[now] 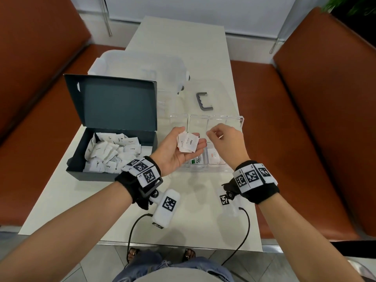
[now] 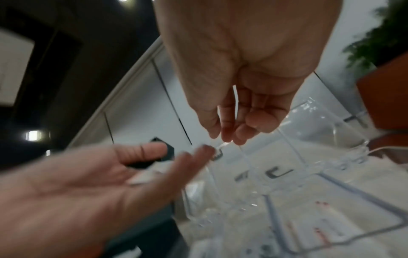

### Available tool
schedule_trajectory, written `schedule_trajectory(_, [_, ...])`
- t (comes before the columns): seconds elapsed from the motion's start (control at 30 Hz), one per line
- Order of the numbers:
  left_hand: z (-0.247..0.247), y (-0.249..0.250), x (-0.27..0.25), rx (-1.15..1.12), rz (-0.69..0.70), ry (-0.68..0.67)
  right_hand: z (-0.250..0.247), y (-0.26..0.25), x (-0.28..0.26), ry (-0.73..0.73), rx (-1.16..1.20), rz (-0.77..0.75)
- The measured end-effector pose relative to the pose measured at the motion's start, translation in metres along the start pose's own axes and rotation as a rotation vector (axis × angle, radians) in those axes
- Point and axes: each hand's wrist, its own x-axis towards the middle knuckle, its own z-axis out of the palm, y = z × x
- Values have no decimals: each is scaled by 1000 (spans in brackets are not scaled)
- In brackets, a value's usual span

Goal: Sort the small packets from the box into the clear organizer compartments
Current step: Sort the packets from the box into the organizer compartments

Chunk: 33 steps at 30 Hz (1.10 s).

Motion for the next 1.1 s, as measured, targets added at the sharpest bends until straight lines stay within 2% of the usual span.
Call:
schedule_trajectory(0.17, [17,-9,4,126,78,16,-13,-3,-15,-125,325,158])
schedule_trajectory(0.27, [28,-13,6,277,167,5,-22,4,-17,-115,488,257])
schedule_trajectory(0.37, [35,-8,7,435,221,-7,-34,7,-16,-85,559,257])
schedule_trajectory(0.5, [38,8,7,800,286,-31,-43,-2,-11,-105,523,147])
schedule_trajectory(0.57, [37,15,6,887,320,-43,-45,-8,-9,-154,453,77])
schedule_trajectory(0.77, [26,27,8,813,370,36,-47,-19,-3,-196,400,38])
schedule_trajectory(0.97, [29,22,12,875,388,29,-52,-15,-4,-148,280,-32])
schedule_trajectory(1.1, [27,16,13,896,407,41,-50,-12,-3,-243,257,58])
